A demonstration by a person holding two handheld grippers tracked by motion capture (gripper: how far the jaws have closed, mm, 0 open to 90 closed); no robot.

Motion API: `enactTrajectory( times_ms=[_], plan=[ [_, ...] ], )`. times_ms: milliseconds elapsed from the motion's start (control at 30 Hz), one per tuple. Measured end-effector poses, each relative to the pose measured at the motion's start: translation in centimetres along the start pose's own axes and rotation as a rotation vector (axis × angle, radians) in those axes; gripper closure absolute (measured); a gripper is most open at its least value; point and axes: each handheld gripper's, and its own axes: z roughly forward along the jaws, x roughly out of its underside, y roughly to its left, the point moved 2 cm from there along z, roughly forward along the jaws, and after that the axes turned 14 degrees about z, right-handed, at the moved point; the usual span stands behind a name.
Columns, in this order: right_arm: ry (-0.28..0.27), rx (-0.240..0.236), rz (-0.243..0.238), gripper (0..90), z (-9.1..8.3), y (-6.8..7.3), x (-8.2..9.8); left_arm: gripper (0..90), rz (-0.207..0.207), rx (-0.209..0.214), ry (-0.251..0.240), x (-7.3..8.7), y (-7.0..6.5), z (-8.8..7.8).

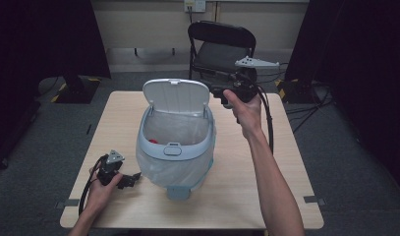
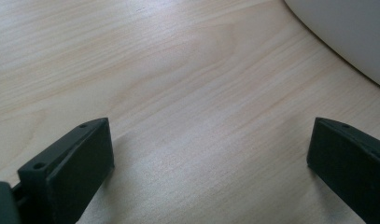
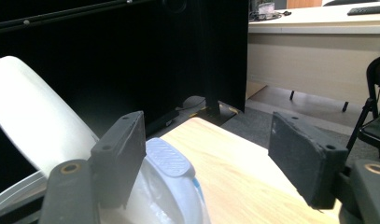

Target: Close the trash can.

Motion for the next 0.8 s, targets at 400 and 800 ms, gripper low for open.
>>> enactTrajectory(
  times_ms=[400,800],
  plan=[
    [0.05,-0.044,-0.025,27.2,-0.4,1.3,0.6,0.0,0.0,0.0,0.0,0.0,0.0,0.0],
    [0.13,-0.091,-0.052,25.3,-1.0,2.5,1.9,0.0,-0.003,0.0,-0.002,0.0,0.0,0.0]
  ],
)
